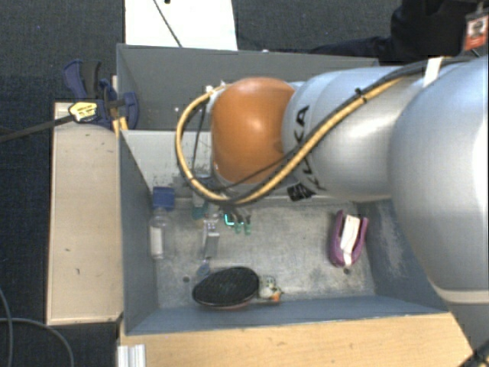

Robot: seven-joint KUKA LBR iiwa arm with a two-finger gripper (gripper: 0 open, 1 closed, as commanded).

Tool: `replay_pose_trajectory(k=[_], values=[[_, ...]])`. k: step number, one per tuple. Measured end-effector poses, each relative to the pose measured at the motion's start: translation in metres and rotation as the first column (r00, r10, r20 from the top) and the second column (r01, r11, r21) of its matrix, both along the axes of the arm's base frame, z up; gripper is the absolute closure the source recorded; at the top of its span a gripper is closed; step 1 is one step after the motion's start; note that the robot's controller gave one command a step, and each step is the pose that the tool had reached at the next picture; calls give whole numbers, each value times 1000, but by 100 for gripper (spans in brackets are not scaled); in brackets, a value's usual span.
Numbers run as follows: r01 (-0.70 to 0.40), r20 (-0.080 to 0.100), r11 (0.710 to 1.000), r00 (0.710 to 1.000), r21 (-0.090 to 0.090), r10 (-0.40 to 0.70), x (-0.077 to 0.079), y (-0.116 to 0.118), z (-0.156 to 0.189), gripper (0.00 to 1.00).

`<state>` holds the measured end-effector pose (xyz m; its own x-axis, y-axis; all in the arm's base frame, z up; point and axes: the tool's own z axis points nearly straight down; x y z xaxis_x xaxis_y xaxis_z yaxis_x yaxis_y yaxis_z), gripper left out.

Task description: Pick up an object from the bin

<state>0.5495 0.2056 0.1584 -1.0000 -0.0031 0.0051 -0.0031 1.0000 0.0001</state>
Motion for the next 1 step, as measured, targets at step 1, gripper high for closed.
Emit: replay_pose_trajectory(k=[1], values=[[-114,15,994,993,6,113,-59,-42,-86,0]])
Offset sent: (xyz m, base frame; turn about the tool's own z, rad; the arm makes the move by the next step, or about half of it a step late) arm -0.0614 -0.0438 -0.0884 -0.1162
